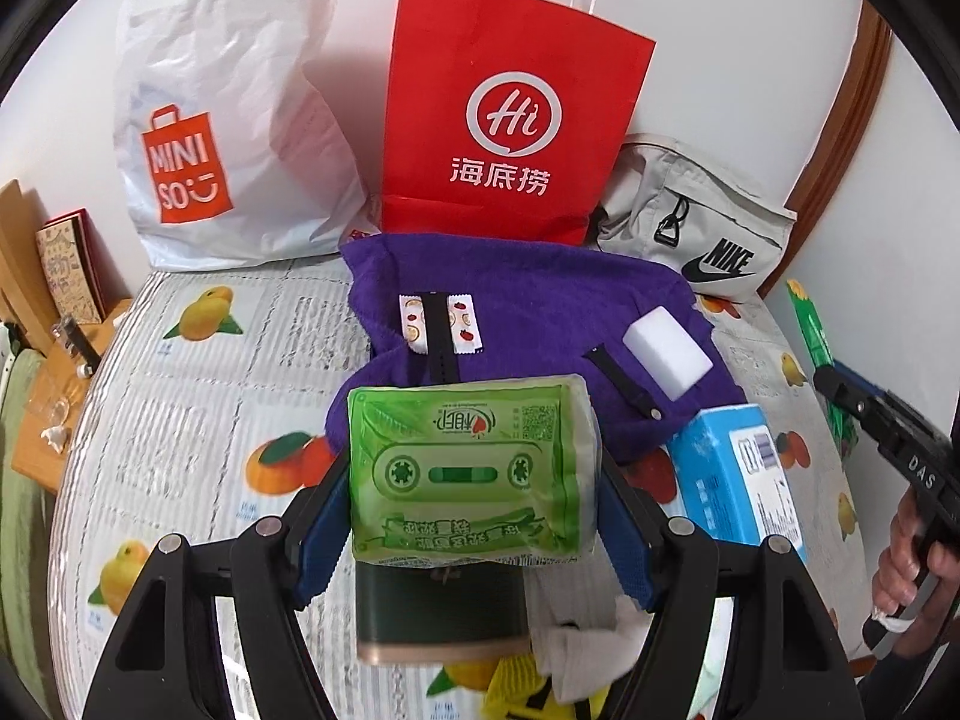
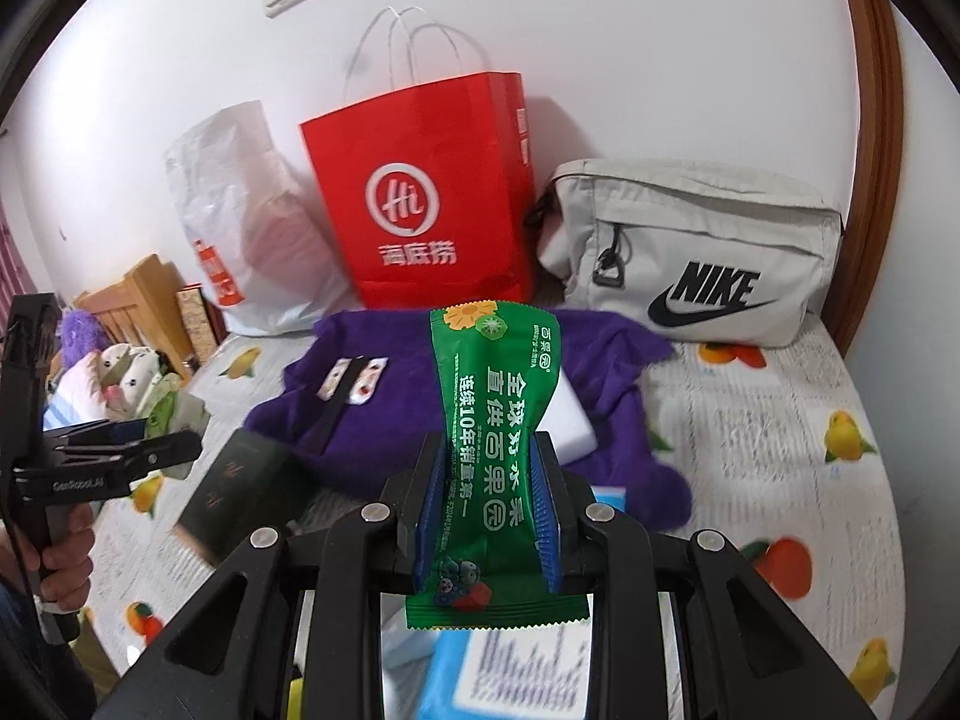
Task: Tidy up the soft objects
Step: 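Carry the snack packet and tissue pack in both tools over the purple towel, then lower the packet and tissue pack onto the purple towel and open both tools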
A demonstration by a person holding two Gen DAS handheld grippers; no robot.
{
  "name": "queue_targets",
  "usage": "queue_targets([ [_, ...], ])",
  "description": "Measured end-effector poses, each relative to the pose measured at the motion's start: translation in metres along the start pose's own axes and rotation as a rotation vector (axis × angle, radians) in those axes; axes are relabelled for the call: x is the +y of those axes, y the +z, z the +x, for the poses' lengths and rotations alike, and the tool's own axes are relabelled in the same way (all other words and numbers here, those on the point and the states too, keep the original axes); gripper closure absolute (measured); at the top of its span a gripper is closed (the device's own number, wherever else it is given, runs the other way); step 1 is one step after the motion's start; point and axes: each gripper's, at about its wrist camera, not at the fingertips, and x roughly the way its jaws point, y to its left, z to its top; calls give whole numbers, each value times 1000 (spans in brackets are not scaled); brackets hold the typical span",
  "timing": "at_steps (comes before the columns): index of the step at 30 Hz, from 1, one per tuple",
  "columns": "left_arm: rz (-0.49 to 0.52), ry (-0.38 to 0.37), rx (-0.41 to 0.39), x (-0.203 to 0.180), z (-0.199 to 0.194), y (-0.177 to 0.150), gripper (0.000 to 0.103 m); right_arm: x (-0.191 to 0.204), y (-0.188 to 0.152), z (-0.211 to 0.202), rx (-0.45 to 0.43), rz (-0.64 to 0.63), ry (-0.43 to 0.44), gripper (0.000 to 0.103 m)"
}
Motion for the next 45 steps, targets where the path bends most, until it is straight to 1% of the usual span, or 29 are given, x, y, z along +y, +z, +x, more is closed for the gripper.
queue_targets([
  [6, 0, 12, 23, 0, 24, 16, 31, -10, 19, 28, 6, -24, -3, 75],
  [14, 22, 33, 44, -2, 58, 42, 31, -28, 38, 75, 62, -44, -17, 75],
  [20, 24, 34, 73, -3, 84, 53, 31, -39, 46, 111, 115, -49, -12, 75],
  [23, 20, 25, 87, -1, 96, 58, 31, -45, 50, 127, 143, -34, 4, 75],
  [27, 31, 33, 106, -2, 111, 64, 31, -52, 51, 146, 175, -14, 8, 75],
  [30, 37, 32, 113, -2, 118, 66, 31, -56, 50, 156, 192, -7, 7, 74],
  [37, 39, 26, 169, -3, 138, 66, 31, -60, 44, 174, 242, -7, 5, 73],
  [40, 39, 24, 182, -3, 143, 65, 31, -63, 43, 177, 257, 7, 8, 70],
  [45, 26, 26, 221, -3, 153, 63, 31, -64, 42, 178, 261, 11, 14, 69],
])
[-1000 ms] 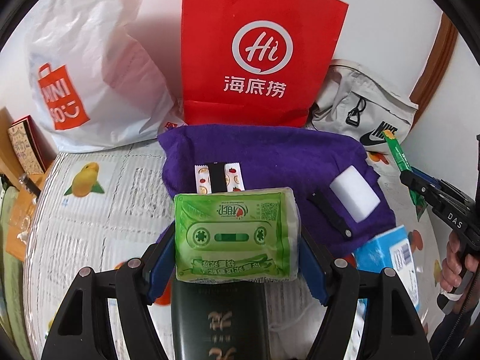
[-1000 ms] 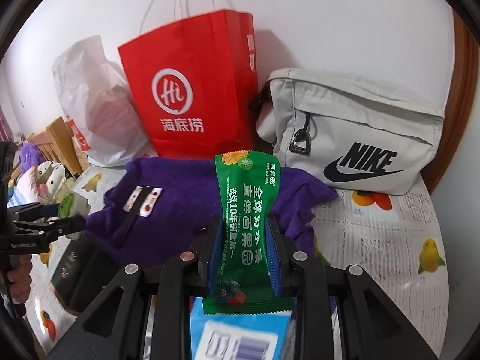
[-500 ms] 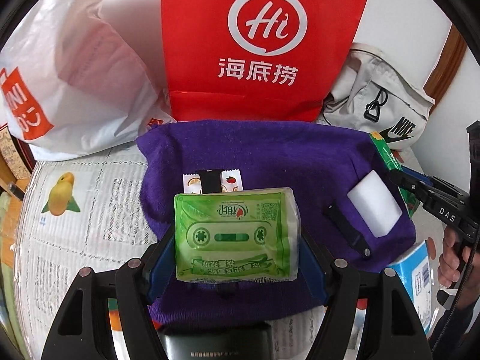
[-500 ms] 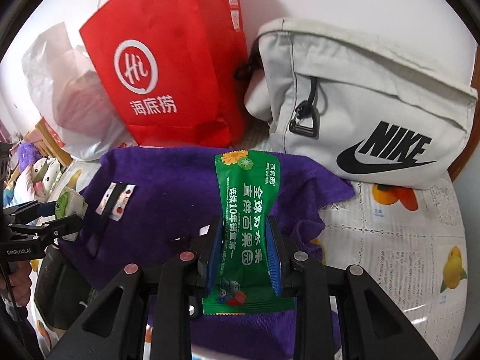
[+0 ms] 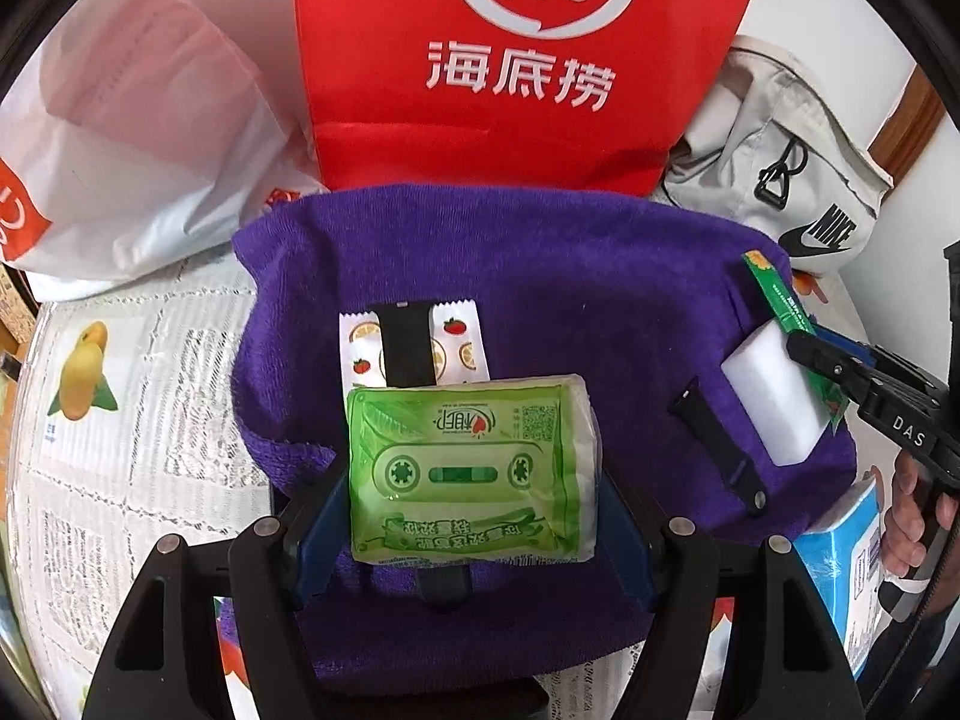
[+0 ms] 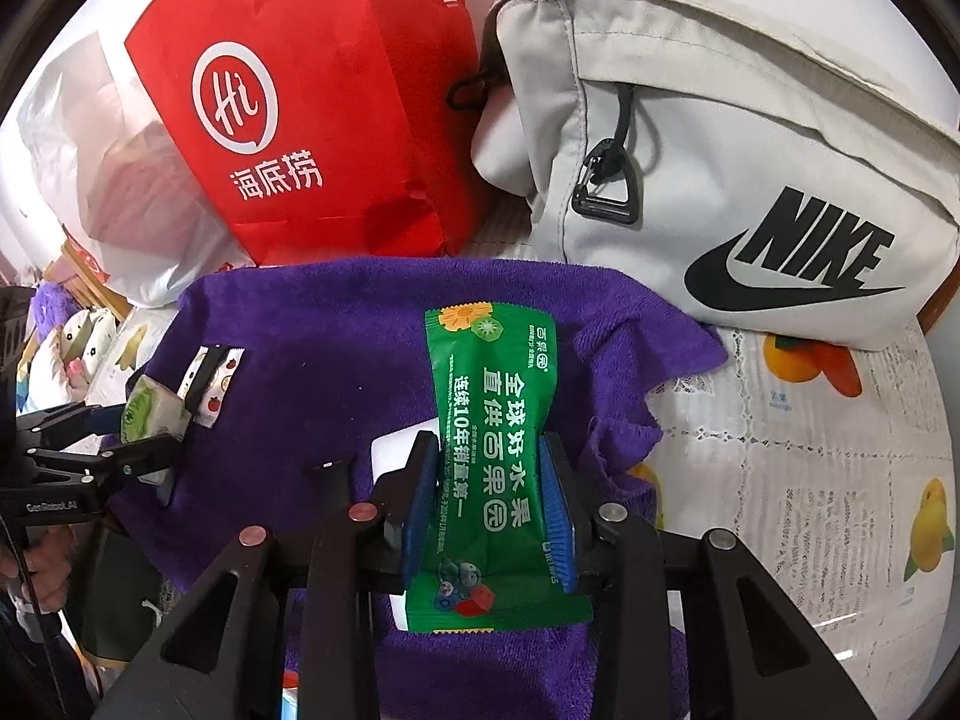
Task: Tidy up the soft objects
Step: 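Lower the packet and tissue pack onto the purple towel and open both tools, then grasp the white glove by its green cuff with the right tool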
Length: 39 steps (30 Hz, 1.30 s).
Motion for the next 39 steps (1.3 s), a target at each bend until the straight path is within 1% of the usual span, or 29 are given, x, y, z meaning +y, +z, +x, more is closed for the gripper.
queue_targets([
  [3, 1, -3, 14, -3, 4, 1, 28, 0, 0, 0, 2, -5, 7, 67],
  [5, 9, 1, 14, -6, 5, 1, 22, 1, 0, 1, 4, -9, 11, 59],
  [6, 8, -2, 10, -7, 5, 1, 16, 2, -1, 0, 1, -17, 26, 57],
  [7, 5, -8, 10, -8, 5, 1, 10, 3, -1, -2, -1, -24, 38, 49],
  [8, 0, -23, 10, -8, 3, 2, 9, 5, -1, -3, -2, -32, 44, 41],
  [9, -2, -24, 9, -9, 2, 2, 9, 7, -2, -4, -9, -37, 40, 40],
  [15, -12, -9, -11, -9, -11, 0, 9, 16, 1, -21, -58, -49, 36, 40],
  [19, -11, 6, -48, -3, -38, -10, 9, 26, -5, -38, -94, -50, 40, 40],
  [23, -23, -3, -94, 3, -68, -24, 10, 41, -20, -60, -122, -54, 45, 40],
  [27, -32, -14, -133, 9, -95, -42, 11, 57, -45, -90, -153, -57, 53, 40],
  [32, -37, -23, -149, 10, -118, -69, 11, 78, -87, -126, -168, -68, 80, 40],
  [37, -6, 11, -148, 1, -136, -98, 11, 91, -136, -146, -128, -37, 114, 40],
  [39, 3, 12, -159, 0, -146, -110, 11, 92, -153, -150, -117, -10, 133, 40],
])
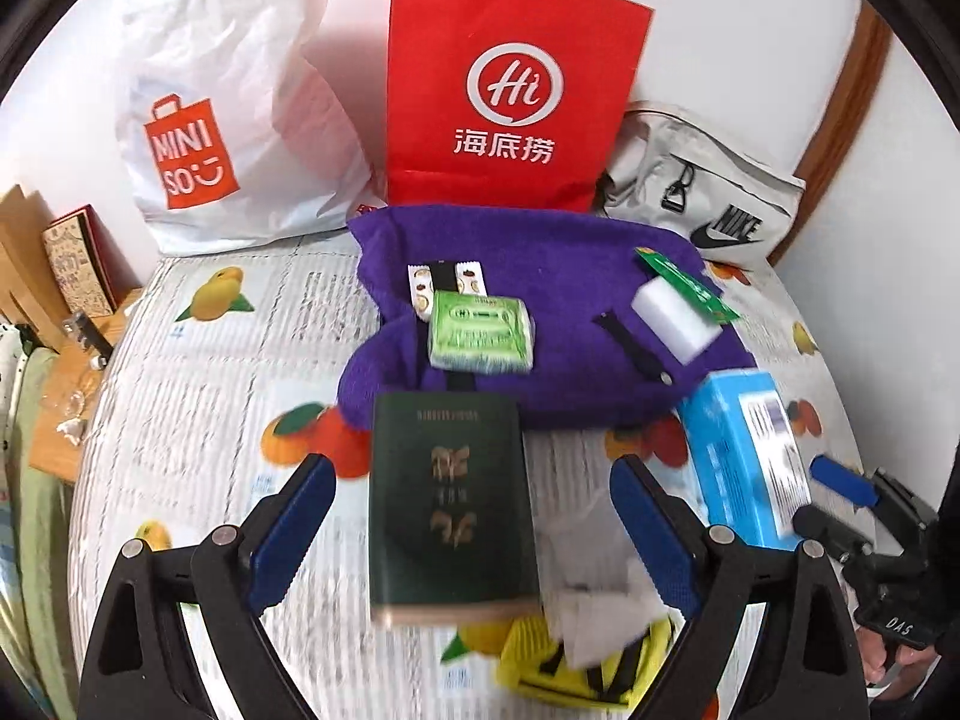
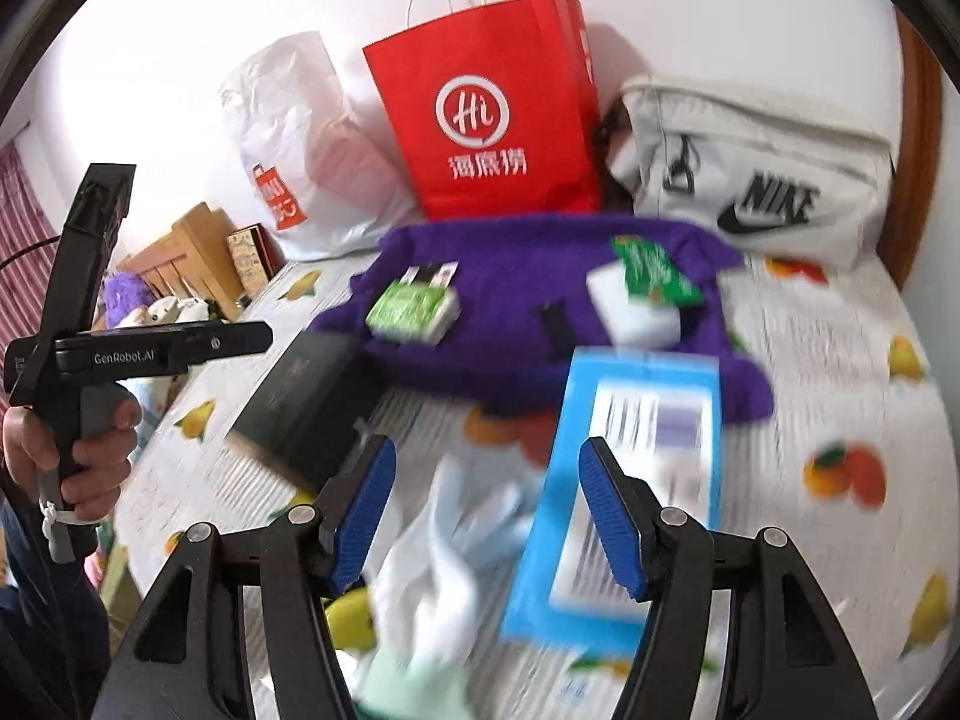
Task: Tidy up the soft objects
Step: 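Grasp the white glove by its green cuff with the right tool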
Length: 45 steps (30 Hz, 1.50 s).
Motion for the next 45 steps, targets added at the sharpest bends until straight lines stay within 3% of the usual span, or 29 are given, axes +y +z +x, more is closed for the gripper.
queue_targets([
  [10, 5, -12, 3, -8, -25, -50, 11, 17, -59, -18, 24, 26, 20, 40],
  [14, 14, 14, 40, -8, -20, -75, 11, 25, -76, -9, 55, 5, 3, 40],
  [24, 27, -41, 74, -2, -9, -111, 11, 28, -96, 34, 86, 13, -48, 41],
  [25, 26, -43, 74, -2, -8, -112, 11, 26, -96, 39, 89, 22, -59, 54],
  [26, 22, -48, 78, -1, -5, -114, 11, 24, -96, 41, 83, 28, -59, 82],
  [27, 21, -52, 82, -1, -4, -115, 11, 23, -97, 41, 82, 37, -47, 90],
  [36, 28, -74, 99, -10, 20, -119, 11, 24, -103, 8, -12, 1, -37, 91],
  [45, 87, -150, 26, -41, 13, -107, 11, 22, -111, -45, -114, -4, -18, 92],
])
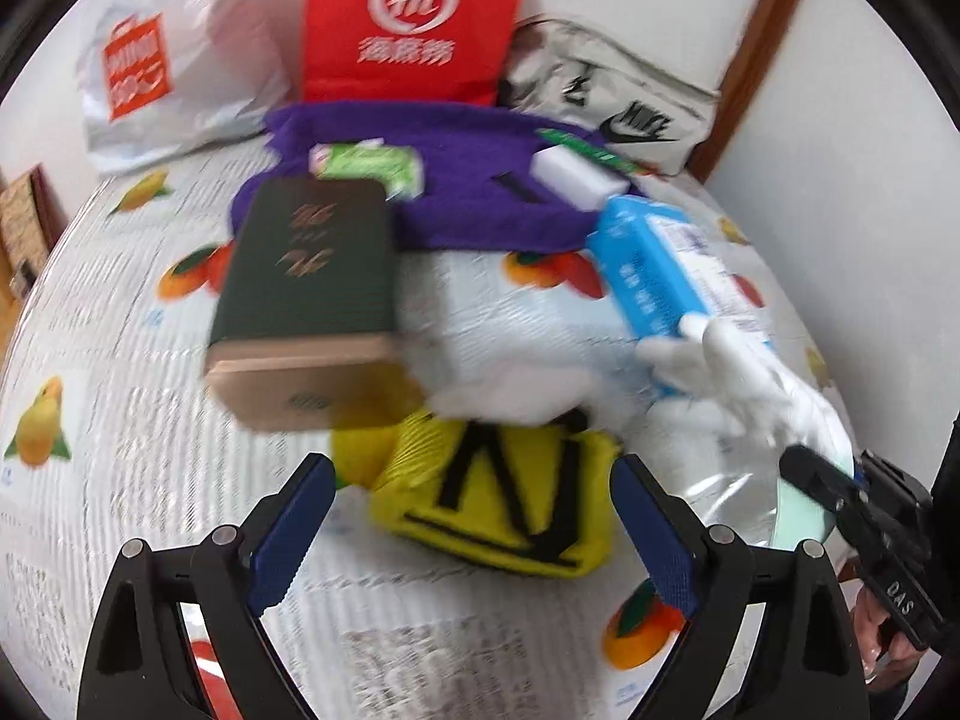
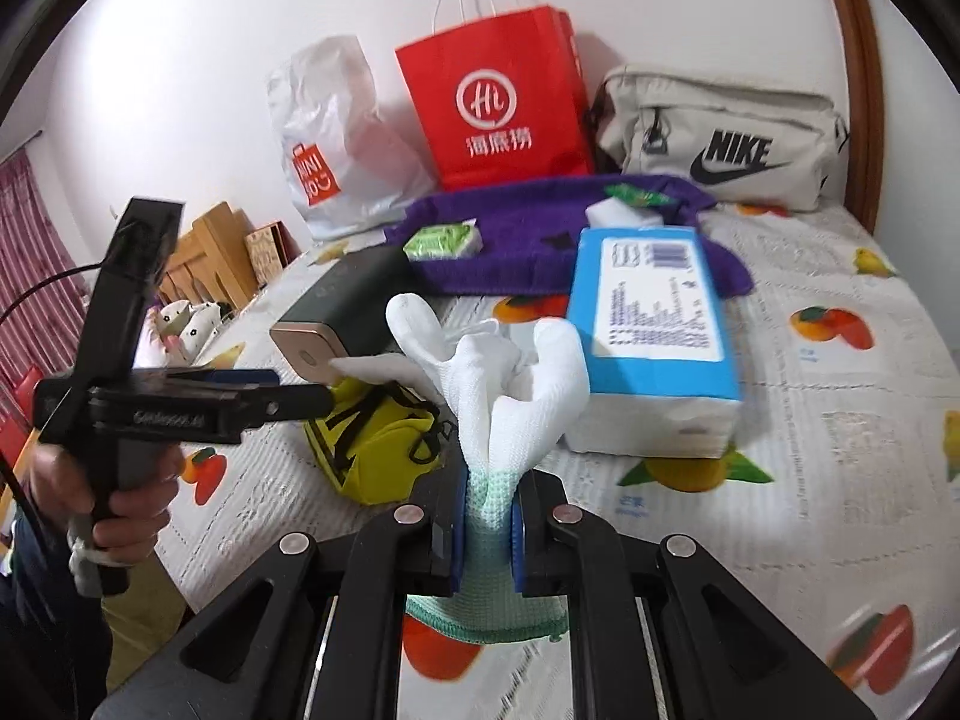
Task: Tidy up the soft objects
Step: 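Grasp the white cloth with the left tool while the right tool holds the glove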
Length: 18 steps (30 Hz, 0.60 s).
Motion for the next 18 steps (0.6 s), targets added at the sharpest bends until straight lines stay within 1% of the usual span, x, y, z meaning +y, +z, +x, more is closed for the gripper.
queue_targets([
  [3, 52, -3, -32, -17, -2, 8, 11, -5, -7, -13, 0, -22, -8, 92],
  [5, 74, -2, -40, -26, 1, 14, 11, -8, -15, -17, 11, -42, -27, 92],
  [8, 102, 10, -43, -37, 10, 21, 11, -18, -32, -21, 47, -52, -55, 92],
  [10, 122, 32, -29, -44, 21, 25, 11, -28, -41, -18, 73, -33, -79, 92],
  [11, 130, 56, -12, -48, 30, 27, 11, -32, -44, -17, 83, -24, -84, 92],
  [13, 146, 71, 4, -53, 39, 28, 15, -42, -51, -11, 108, -2, -109, 92],
  [15, 162, 100, 28, -58, 49, 28, 16, -48, -57, -7, 128, 3, -127, 91],
  [17, 171, 121, 44, -60, 55, 28, 19, -55, -60, -2, 147, 12, -127, 90],
  [18, 172, 128, 56, -60, 58, 29, 23, -58, -61, 0, 150, 20, -123, 90],
])
